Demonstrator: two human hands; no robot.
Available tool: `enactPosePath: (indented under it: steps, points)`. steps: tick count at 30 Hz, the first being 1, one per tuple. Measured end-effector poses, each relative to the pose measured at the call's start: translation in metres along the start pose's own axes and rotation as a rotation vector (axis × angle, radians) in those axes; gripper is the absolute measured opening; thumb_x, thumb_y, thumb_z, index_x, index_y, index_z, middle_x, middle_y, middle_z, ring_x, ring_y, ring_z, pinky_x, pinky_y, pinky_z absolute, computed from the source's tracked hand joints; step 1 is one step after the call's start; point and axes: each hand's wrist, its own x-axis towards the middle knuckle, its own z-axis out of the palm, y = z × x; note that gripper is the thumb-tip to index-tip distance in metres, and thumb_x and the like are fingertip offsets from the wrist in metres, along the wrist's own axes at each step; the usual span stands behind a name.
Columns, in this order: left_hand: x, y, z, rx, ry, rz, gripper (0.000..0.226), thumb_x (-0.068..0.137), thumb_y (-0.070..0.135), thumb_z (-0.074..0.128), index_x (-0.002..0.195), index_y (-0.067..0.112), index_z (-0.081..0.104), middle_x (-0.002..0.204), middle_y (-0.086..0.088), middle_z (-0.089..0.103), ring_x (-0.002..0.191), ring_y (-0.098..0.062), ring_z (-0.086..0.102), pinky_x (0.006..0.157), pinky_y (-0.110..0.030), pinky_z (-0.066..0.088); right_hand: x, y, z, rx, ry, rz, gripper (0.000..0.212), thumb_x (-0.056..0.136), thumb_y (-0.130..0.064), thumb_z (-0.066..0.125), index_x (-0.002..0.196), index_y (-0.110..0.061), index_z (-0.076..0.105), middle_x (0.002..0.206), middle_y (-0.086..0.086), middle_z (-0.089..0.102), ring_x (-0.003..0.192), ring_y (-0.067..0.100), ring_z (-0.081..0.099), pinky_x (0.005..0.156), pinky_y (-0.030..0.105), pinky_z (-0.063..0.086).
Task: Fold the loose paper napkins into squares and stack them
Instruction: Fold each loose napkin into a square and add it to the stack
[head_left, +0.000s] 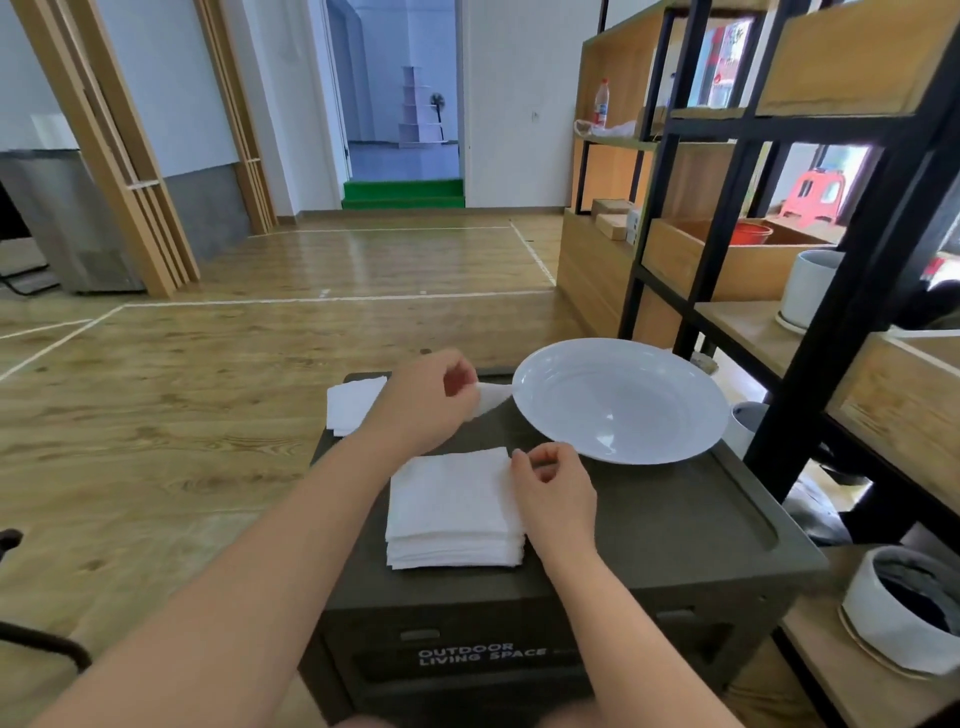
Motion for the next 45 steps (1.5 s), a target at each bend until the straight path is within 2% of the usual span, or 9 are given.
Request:
enactPosePath:
  steps: [3, 5, 8, 12, 16, 23, 36, 40, 45]
  points:
    - [-0.021, 0.011, -0.026, -0.339, -0.042, -0.028, 0.016, 0.082, 0.023, 0.055, 0.070, 0.031, 0.060, 0.063, 0.017, 0.056, 0.056, -0.006, 0.046, 0.055, -0.017, 0.041, 0.007, -0.017, -0.008, 0.082, -0.105, -0.061, 0.048, 0.084, -0.039, 0.068, 0.123, -0.029, 0.044, 0.099, -0.009, 0.057, 0.088, 0.008, 0.057, 0.071, 0.019, 0.043]
    - [-0.033, 0.012, -0.040, -0.587, -0.128, -0.144, 0.020, 0.081, 0.020, 0.052, 0.066, 0.029, 0.062, 0.062, 0.009, 0.052, 0.057, -0.011, 0.043, 0.056, -0.020, 0.043, 0.010, -0.032, -0.011, 0.120, -0.194, -0.093, 0.055, 0.082, -0.042, 0.070, 0.126, -0.037, 0.037, 0.106, -0.017, 0.050, 0.093, 0.006, 0.055, 0.072, 0.019, 0.044]
    - [-0.045, 0.004, -0.052, -0.919, -0.195, -0.368, 0.017, 0.090, 0.014, 0.048, 0.087, 0.016, 0.065, 0.073, -0.002, 0.054, 0.064, -0.017, 0.050, 0.063, -0.030, 0.048, 0.007, -0.051, -0.017, 0.149, -0.367, -0.125, 0.010, 0.088, -0.040, 0.062, 0.096, -0.034, 0.062, 0.082, -0.020, 0.065, 0.071, -0.003, 0.061, 0.060, 0.015, 0.044]
    - [-0.055, -0.008, -0.046, -0.998, -0.125, -0.572, 0.029, 0.092, 0.038, 0.053, 0.091, 0.010, 0.060, 0.075, -0.004, 0.065, 0.067, -0.021, 0.062, 0.066, -0.034, 0.049, 0.001, -0.056, -0.014, 0.133, -0.408, -0.071, 0.022, 0.091, -0.031, 0.060, 0.071, -0.024, 0.065, 0.067, -0.011, 0.067, 0.065, 0.006, 0.061, 0.057, 0.018, 0.046]
    - [-0.062, -0.018, -0.020, -0.646, 0.006, -0.565, 0.022, 0.089, 0.035, 0.061, 0.106, 0.022, 0.060, 0.099, -0.002, 0.068, 0.086, -0.017, 0.064, 0.069, -0.030, 0.051, 0.003, -0.043, -0.005, -0.100, -0.287, -0.026, 0.022, 0.092, -0.030, 0.058, 0.075, -0.015, 0.060, 0.074, 0.001, 0.060, 0.071, 0.013, 0.055, 0.061, 0.023, 0.041]
    - [-0.072, -0.032, 0.006, -0.174, 0.166, -0.433, 0.022, 0.088, 0.023, 0.061, 0.103, 0.031, 0.047, 0.081, 0.005, 0.057, 0.065, -0.006, 0.054, 0.048, -0.017, 0.034, 0.006, -0.031, 0.004, -0.462, -0.210, -0.116, 0.032, 0.091, -0.034, 0.055, 0.066, -0.017, 0.045, 0.063, -0.002, 0.043, 0.058, 0.010, 0.041, 0.054, 0.021, 0.034]
    - [-0.076, -0.077, 0.007, -0.144, 0.237, -0.363, 0.020, 0.079, 0.032, 0.072, 0.089, 0.030, 0.055, 0.067, 0.008, 0.055, 0.061, -0.005, 0.053, 0.053, -0.019, 0.034, -0.009, -0.009, 0.012, -0.610, -0.161, -0.131, 0.023, 0.091, -0.036, 0.052, 0.093, -0.018, 0.039, 0.075, -0.004, 0.053, 0.064, 0.009, 0.048, 0.048, 0.026, 0.033]
    - [-0.050, -0.103, -0.024, 0.097, 0.376, -0.280, 0.014, 0.086, 0.015, 0.058, 0.098, 0.022, 0.058, 0.079, 0.007, 0.057, 0.075, -0.015, 0.055, 0.060, -0.027, 0.039, -0.009, -0.007, 0.017, -0.603, -0.157, -0.141, 0.022, 0.093, -0.034, 0.050, 0.094, -0.017, 0.037, 0.073, -0.003, 0.052, 0.062, 0.011, 0.048, 0.048, 0.028, 0.034]
    - [-0.013, -0.132, -0.042, 0.437, 0.167, -0.343, 0.046, 0.085, 0.002, 0.049, 0.130, 0.014, 0.049, 0.127, -0.008, 0.054, 0.116, -0.028, 0.049, 0.086, -0.037, 0.043, -0.009, -0.007, 0.017, -0.585, -0.162, -0.143, 0.022, 0.094, -0.034, 0.050, 0.094, -0.017, 0.037, 0.072, -0.002, 0.053, 0.062, 0.012, 0.051, 0.050, 0.028, 0.038]
